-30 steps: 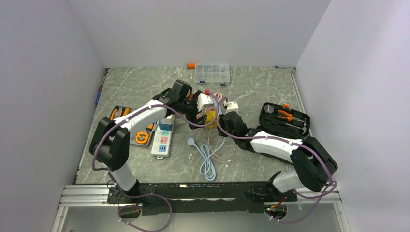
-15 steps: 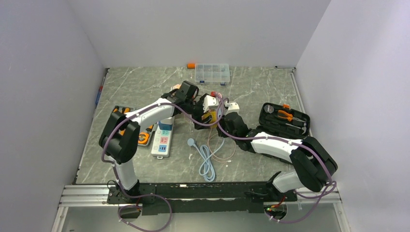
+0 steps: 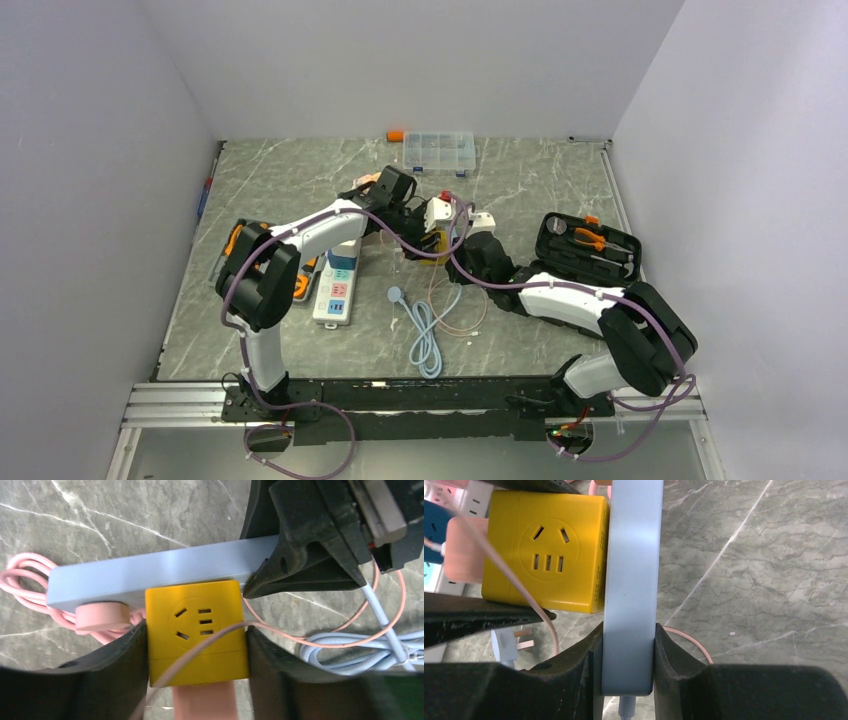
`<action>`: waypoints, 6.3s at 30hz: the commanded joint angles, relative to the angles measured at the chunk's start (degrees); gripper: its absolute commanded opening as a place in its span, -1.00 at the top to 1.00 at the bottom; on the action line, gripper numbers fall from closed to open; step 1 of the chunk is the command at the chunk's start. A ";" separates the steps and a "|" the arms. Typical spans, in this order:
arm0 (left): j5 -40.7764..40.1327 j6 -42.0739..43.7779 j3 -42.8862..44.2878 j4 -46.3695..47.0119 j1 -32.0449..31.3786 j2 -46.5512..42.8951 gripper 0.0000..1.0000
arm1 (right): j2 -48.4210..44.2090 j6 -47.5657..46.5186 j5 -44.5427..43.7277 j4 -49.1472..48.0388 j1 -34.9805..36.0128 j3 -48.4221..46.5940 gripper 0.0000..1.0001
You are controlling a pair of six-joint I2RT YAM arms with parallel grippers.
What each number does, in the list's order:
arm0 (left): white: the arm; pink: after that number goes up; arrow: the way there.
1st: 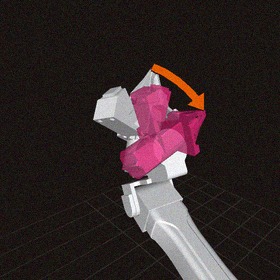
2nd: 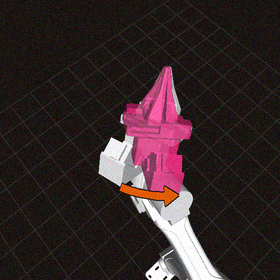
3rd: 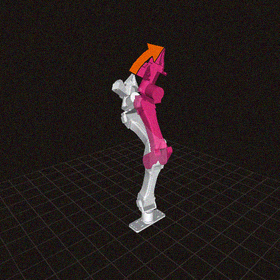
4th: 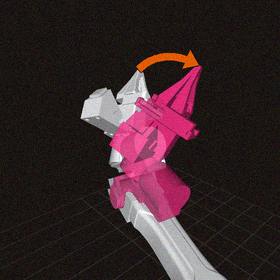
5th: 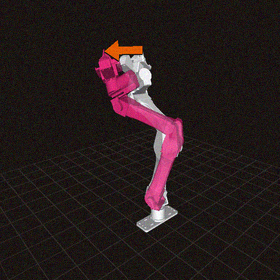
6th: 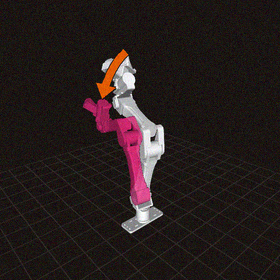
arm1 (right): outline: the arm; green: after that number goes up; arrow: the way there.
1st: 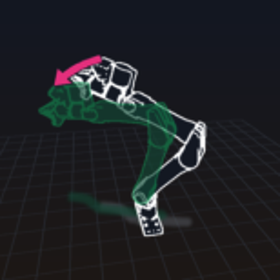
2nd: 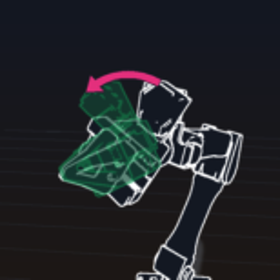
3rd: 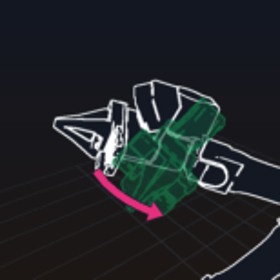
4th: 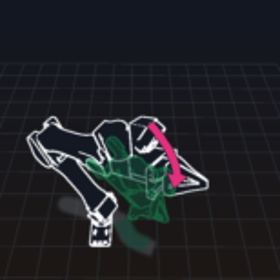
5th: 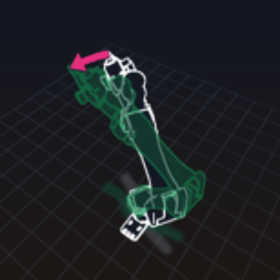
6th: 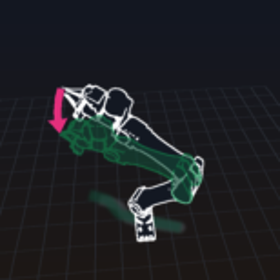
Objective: Pull the plug off the socket
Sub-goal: Remove the plug from the socket, then place the plug at the center of the board, then remove the plug from the socket.
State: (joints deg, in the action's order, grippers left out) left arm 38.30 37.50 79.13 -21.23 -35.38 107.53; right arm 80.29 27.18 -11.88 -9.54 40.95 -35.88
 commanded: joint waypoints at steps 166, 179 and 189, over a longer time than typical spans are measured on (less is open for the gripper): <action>-2.21 13.12 18.45 1.36 2.64 11.55 1.00 | 15.78 1.49 18.70 1.20 -18.33 -15.57 1.00; 6.48 15.96 20.05 -5.17 5.50 10.25 1.00 | 20.87 2.45 17.38 -0.94 -23.24 -14.23 1.00; 8.85 15.90 20.45 -6.04 5.59 9.75 1.00 | 23.13 4.66 11.94 0.78 -24.84 -13.38 1.00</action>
State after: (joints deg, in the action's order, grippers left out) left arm 37.30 53.76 95.81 -22.70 -30.17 121.73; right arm 99.53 30.30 20.58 -15.53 21.52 -50.54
